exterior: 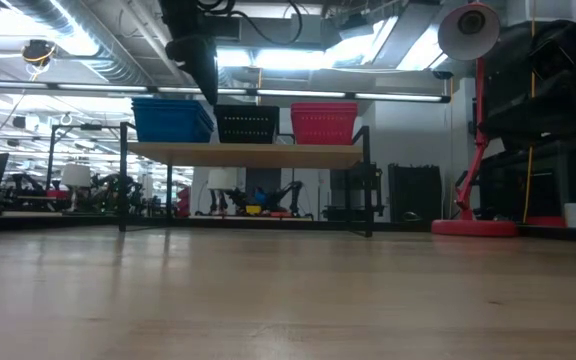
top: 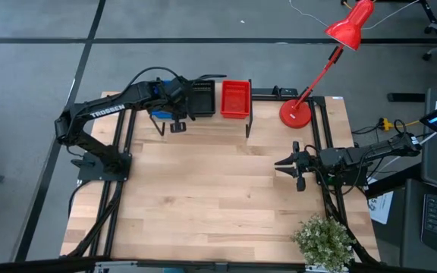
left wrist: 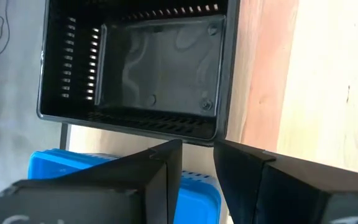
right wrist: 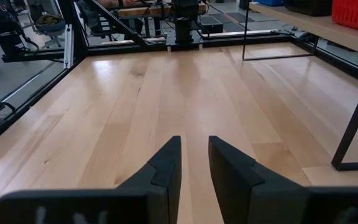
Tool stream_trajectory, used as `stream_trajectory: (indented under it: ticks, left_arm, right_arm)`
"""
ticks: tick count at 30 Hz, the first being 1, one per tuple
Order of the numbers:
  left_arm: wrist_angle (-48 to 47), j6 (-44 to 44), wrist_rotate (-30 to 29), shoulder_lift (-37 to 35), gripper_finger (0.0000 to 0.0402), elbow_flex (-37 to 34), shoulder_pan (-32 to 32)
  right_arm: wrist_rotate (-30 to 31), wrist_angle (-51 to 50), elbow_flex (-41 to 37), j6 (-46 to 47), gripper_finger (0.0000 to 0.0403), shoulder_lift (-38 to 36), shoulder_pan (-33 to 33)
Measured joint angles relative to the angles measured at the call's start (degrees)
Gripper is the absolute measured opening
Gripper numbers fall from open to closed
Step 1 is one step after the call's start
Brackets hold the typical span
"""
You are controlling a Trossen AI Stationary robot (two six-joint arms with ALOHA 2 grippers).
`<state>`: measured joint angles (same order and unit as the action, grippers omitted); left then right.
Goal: Stack baskets on shelf by color
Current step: Adjust the black bins on the shelf, then return to Home Position
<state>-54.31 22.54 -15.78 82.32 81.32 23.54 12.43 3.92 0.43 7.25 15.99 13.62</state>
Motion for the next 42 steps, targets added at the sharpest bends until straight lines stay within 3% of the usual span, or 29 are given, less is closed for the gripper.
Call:
stream_trajectory:
  ticks: [5, 11, 17, 23, 30, 36, 42]
  left_arm:
    - [-0.3, -0.4, -0.2, 0.0, 0.0086, 0.3, -1.0]
    - [-1.6, -3.2, 0.3, -1.5, 0.0086, 3.3, -7.7]
    - [-10.3, -7.3, 2.6, -6.2, 0.0086, 3.2, -13.9]
    - [-11.5, -14.8, 3.9, -15.0, 0.0086, -1.0, -18.5]
    - [-3.6, -27.1, 3.8, -34.3, 0.0086, -20.1, -23.9]
    - [19.7, -31.4, 3.7, -52.3, 0.0086, -41.2, -29.4]
    - [40.7, -27.0, 3.0, -66.8, 0.0086, -61.1, -33.2]
  right_arm:
    - [0.0, 0.0, 0.0, 0.0, 0.0081, 0.0, 0.0]
    - [0.0, 0.0, 0.0, -0.1, 0.0081, 0.0, 0.0]
    - [0.0, 0.0, 0.0, 0.0, 0.0081, 0.0, 0.0]
    - [0.0, 0.2, 0.0, 0.1, 0.0081, 0.0, 0.0]
    - [0.0, 0.5, 0.0, 0.0, 0.0081, 0.0, 0.0]
    - [0.0, 1.0, 0.0, 0.0, 0.0081, 0.0, 0.0]
    - [0.0, 1.0, 0.0, 0.1, 0.0081, 0.0, 0.0]
